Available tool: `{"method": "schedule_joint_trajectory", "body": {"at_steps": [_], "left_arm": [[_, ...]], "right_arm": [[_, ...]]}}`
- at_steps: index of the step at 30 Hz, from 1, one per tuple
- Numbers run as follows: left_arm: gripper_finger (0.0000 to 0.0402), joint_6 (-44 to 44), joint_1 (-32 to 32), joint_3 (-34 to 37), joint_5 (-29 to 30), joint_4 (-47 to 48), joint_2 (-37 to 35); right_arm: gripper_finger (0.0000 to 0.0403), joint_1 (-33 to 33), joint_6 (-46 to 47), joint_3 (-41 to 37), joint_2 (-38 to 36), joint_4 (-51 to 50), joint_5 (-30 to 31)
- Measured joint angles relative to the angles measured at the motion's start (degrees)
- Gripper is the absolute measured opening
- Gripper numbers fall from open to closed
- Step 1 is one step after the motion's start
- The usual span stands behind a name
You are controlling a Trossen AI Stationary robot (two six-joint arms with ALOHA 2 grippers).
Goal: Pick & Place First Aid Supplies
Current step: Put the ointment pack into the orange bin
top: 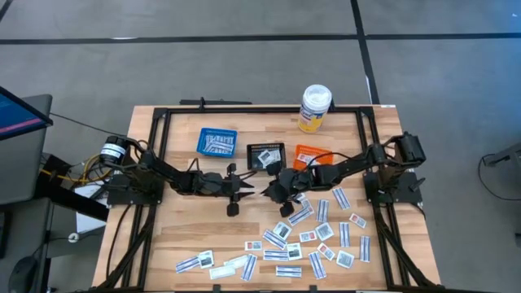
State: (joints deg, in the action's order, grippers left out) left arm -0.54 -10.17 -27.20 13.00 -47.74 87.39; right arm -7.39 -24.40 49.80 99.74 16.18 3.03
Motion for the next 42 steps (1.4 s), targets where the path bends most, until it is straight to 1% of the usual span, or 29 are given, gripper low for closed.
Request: {"method": "schedule_joint_trajectory", "body": {"at_steps": [4, 6, 10, 15, 18, 22, 26, 38, 42], "left_arm": [[0.0099, 0.0, 0.0, 0.0, -2.2, 0.0, 0.0], [0.0097, 0.5, 0.0, 0.0, -2.4, 0.0, 0.0], [0.0098, 2.7, 0.5, 0.0, -2.8, 0.0, 0.0], [0.0097, 5.3, 1.8, 0.0, -7.2, -0.1, 0.0], [0.0097, 5.4, 2.0, 0.0, -9.0, -0.3, 0.0], [0.0095, 5.4, 1.9, 0.0, -9.0, -0.3, 0.0], [0.0095, 5.4, 1.9, 0.0, -9.1, -1.1, 0.1], [0.0094, 4.0, 1.9, 0.0, -9.1, -2.5, 0.1], [0.0075, 3.8, 1.9, 0.0, -9.0, -2.5, 0.1]], "right_arm": [[0.0001, -0.1, 0.0, 0.0, 0.0, 0.6, 1.2], [0.0001, -0.1, 0.0, 0.0, 0.0, 0.2, 2.5], [0.0001, -0.1, -0.2, 0.0, 0.0, -1.1, 2.7], [0.0001, 0.0, -0.2, 0.0, 0.0, -0.7, 2.8], [0.0001, 0.3, -0.2, 0.0, 0.0, -0.5, 2.9], [0.0001, 0.5, 0.2, 0.0, 0.0, -0.4, 3.3], [0.0001, 0.4, 0.4, 0.0, 0.0, 0.4, 5.0], [0.0001, 0.4, 0.4, 0.0, 0.0, 1.6, 4.6], [0.0001, 0.4, 0.4, 0.0, 0.0, 2.1, 4.5]]}}
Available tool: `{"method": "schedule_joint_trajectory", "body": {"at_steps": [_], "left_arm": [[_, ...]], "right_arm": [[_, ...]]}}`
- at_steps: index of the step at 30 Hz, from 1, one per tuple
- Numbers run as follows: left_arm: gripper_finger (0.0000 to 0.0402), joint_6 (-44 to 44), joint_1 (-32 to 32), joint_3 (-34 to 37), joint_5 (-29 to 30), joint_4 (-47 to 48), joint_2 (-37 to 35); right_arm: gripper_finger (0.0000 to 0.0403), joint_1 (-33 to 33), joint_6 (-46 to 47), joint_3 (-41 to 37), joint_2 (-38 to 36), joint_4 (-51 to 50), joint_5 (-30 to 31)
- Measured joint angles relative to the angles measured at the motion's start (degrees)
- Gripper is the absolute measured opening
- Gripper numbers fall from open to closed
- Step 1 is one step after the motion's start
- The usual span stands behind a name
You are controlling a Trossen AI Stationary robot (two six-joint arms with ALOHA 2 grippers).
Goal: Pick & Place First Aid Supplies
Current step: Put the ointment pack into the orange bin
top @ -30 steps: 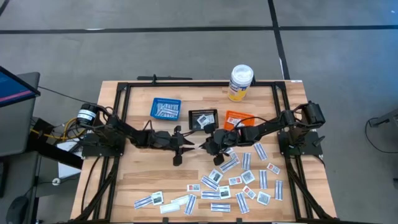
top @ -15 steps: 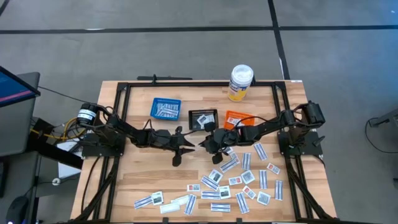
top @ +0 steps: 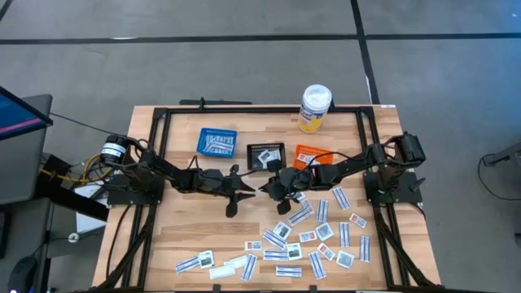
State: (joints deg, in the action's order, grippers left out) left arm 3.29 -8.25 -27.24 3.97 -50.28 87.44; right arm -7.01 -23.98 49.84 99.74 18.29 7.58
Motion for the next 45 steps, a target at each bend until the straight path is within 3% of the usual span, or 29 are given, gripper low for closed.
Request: {"method": "schedule_joint_trajectory", "body": {"at_steps": [7, 13, 24, 30, 38, 45], "left_arm": [[0.0008, 0.0, 0.0, 0.0, 1.3, 0.1, 0.0], [0.0013, 0.0, 0.0, 0.0, 4.9, 0.1, 0.0], [0.0008, -1.9, 0.0, 0.0, 5.7, 0.1, 0.0], [0.0015, -1.8, 0.1, -0.1, 6.1, 0.0, 0.0], [0.0015, -1.7, 0.0, 0.0, 5.1, 0.5, 0.0], [0.0016, -1.7, 0.0, 0.0, 5.3, 0.5, 0.0]], "right_arm": [[0.0001, 0.0, 0.0, 0.0, 0.0, -0.8, 0.0], [0.0001, 0.2, 2.7, 0.2, 0.0, -3.0, 2.8], [0.0001, 1.0, 6.3, 0.1, 0.0, -3.1, 2.9], [0.0001, 0.5, 8.2, 0.0, -0.8, -4.3, 11.2], [0.0001, -1.7, 12.2, 0.0, -9.7, -19.3, 19.1], [0.0001, -0.8, 33.4, 0.0, -18.9, -43.8, 27.9]]}}
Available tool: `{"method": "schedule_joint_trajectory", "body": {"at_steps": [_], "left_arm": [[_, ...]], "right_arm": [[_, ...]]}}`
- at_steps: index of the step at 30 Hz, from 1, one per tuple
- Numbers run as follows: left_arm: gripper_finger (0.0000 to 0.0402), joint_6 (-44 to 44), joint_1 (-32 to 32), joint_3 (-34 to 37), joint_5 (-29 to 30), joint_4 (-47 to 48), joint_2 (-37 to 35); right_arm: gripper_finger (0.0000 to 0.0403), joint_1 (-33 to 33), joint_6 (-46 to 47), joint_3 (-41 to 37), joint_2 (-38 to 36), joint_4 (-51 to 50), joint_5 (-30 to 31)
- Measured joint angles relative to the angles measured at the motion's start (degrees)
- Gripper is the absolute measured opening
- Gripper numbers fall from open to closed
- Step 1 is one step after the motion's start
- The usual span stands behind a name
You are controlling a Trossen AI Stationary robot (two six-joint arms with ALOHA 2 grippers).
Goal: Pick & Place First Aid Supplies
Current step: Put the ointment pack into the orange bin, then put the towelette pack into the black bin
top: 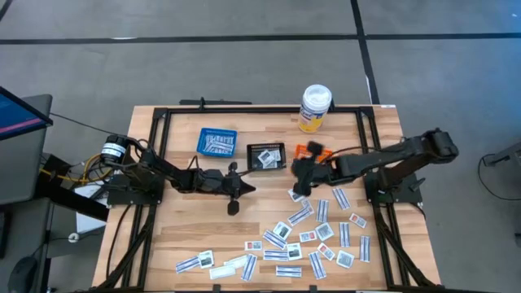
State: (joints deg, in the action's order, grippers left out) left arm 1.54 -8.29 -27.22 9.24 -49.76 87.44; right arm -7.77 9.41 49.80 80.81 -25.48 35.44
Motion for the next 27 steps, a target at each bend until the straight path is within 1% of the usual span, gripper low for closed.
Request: {"method": "schedule_joint_trajectory", "body": {"at_steps": [2, 5, 6, 8, 10, 13, 17, 20, 27], "left_arm": [[0.0016, 0.0, 0.0, 0.0, 0.0, 0.0, 0.0], [0.0016, 0.0, 0.0, 0.0, 0.0, 0.0, 0.0], [0.0016, 0.0, 0.0, 0.0, 0.1, 0.0, 0.0], [0.0017, 0.0, 0.0, 0.0, 0.1, 0.0, 0.0], [0.0017, 0.0, 0.0, 0.0, 0.1, 0.0, 0.0], [0.0017, 0.0, 0.0, 0.0, 0.1, 0.0, 0.0], [0.0017, 0.0, 0.0, 0.0, 0.2, 0.0, 0.0], [0.0017, 0.0, 0.0, 0.0, 0.1, 0.0, 0.0], [0.0017, 0.0, 0.0, 0.0, 0.1, 0.0, 0.0]], "right_arm": [[0.0001, 1.2, 8.1, 0.0, -1.7, -7.2, 1.8], [0.0001, 3.1, 18.8, -0.9, -3.2, -15.5, 2.0], [0.0001, 3.7, 21.4, -1.5, -3.3, -17.4, 1.5], [0.0001, 4.7, 24.2, -2.4, -3.4, -20.0, -1.5], [0.0001, 5.1, 25.1, -3.0, -3.0, -20.1, -3.7], [0.0005, 5.1, 24.7, -3.8, -2.7, -18.8, -4.5], [0.0024, 5.1, 25.0, -4.1, -2.9, -14.1, -6.9], [0.0042, 5.1, 24.7, -4.1, -3.0, -10.8, -7.0], [0.0077, 5.3, 24.6, -4.1, -2.9, -10.7, -6.9]]}}
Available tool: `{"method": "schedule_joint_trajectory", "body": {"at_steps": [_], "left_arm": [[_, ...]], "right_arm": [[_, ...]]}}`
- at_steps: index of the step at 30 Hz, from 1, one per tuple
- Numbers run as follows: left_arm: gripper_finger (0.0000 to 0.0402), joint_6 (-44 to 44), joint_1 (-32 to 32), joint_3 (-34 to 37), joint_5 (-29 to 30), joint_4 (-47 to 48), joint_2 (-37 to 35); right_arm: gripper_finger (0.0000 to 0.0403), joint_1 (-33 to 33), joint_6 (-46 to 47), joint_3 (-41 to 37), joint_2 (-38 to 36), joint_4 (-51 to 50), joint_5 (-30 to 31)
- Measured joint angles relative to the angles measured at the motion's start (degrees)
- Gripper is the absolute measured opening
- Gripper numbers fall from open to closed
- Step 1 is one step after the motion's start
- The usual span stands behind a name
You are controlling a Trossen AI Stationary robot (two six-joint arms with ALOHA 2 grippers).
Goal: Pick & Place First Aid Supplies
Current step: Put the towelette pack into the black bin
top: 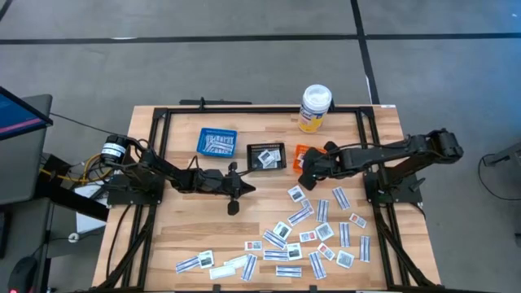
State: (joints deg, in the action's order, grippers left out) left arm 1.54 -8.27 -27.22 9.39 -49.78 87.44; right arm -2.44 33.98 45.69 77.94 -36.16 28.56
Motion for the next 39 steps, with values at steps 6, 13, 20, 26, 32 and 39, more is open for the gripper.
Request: {"method": "schedule_joint_trajectory", "body": {"at_steps": [6, 13, 20, 26, 32, 39], "left_arm": [[0.0017, 2.0, 0.0, 0.0, -0.2, 0.0, 0.0], [0.0017, 2.0, 0.0, 0.0, -3.9, 0.0, 0.0], [0.0017, 2.0, 0.0, 0.0, -3.9, 0.0, 0.0], [0.0017, 1.7, 0.0, 0.0, -3.9, -0.1, 0.0], [0.0017, -0.4, 0.0, 0.0, -3.9, -0.2, 0.0], [0.0017, -0.3, 0.0, 0.0, -3.9, -0.4, 0.0]], "right_arm": [[0.0083, -0.7, -1.4, 0.0, -0.1, 6.2, -2.4], [0.0082, -5.0, -8.4, 0.0, -0.2, 8.9, -8.7], [0.0082, -11.2, -3.2, -0.6, -6.1, 1.8, -3.7], [0.0082, -13.5, 8.1, -7.5, -13.0, 4.2, -2.0], [0.0082, -13.1, 16.2, -19.2, -13.3, 21.7, -9.2], [0.0081, -9.5, 18.3, -19.0, -3.3, 27.8, -12.1]]}}
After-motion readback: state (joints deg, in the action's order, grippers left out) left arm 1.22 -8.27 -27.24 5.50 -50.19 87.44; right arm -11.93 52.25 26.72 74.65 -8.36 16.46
